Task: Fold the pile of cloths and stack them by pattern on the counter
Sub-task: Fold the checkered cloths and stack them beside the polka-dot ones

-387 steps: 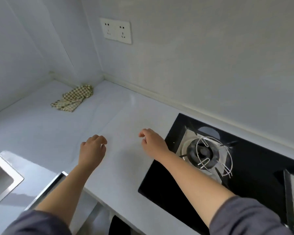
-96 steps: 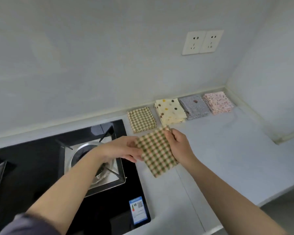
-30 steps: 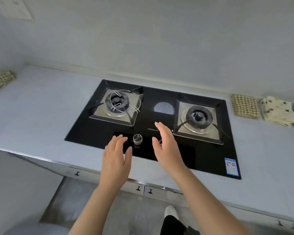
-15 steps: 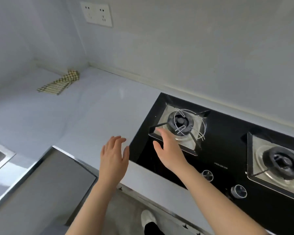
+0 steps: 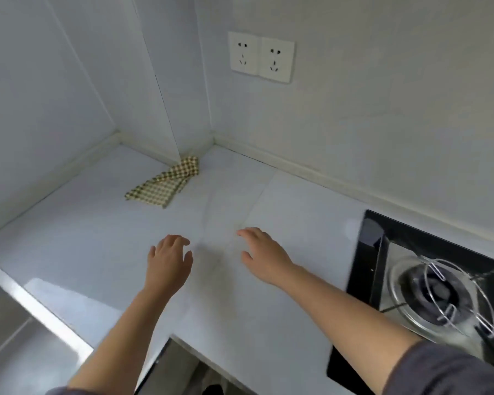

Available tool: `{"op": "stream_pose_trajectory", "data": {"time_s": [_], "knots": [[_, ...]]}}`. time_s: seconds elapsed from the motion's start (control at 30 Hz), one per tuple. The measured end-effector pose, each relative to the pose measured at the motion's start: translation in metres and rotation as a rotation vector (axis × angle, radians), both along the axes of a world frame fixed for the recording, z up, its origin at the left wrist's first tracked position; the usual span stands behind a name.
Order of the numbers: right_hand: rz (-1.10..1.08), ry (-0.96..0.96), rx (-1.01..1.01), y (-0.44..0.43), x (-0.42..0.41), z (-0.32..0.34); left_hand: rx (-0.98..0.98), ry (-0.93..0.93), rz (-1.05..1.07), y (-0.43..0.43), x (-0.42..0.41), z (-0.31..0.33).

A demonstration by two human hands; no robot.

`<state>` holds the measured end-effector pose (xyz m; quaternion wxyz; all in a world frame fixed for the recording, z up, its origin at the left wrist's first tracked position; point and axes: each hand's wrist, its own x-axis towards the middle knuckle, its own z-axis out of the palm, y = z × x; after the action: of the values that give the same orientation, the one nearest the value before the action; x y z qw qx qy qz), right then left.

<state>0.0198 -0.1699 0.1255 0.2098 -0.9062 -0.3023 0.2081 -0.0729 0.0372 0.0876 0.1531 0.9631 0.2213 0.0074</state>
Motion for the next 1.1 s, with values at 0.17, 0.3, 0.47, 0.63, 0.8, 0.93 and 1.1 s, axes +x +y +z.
{"op": "stream_pose_trajectory", "data": {"time_s": [0.17,0.3,0.47,0.63,0.8,0.93,1.1], "knots": [[-0.004,0.086,-0.084,0.115,0.041,-0.011,-0.01,0.1,-0.009,0.111,0.073,-0.012],[0.001,0.105,-0.119,0.157,0.063,-0.017,0.008,0.107,0.078,0.16,0.121,-0.017],[-0.007,0.135,-0.161,0.174,0.082,-0.028,0.042,0.141,0.137,0.204,0.173,-0.025],[-0.075,0.212,-0.132,0.175,0.082,-0.043,0.076,0.172,0.02,0.208,0.194,-0.032],[-0.259,0.14,0.025,0.164,0.084,-0.037,-0.135,-0.083,-0.209,0.184,0.169,-0.018],[-0.31,0.016,0.195,0.153,0.08,-0.02,-0.288,-0.095,-0.474,0.151,0.145,0.02],[-0.263,-0.138,0.253,0.129,0.057,-0.002,-0.525,-0.07,-0.63,0.098,0.115,0.082]]}}
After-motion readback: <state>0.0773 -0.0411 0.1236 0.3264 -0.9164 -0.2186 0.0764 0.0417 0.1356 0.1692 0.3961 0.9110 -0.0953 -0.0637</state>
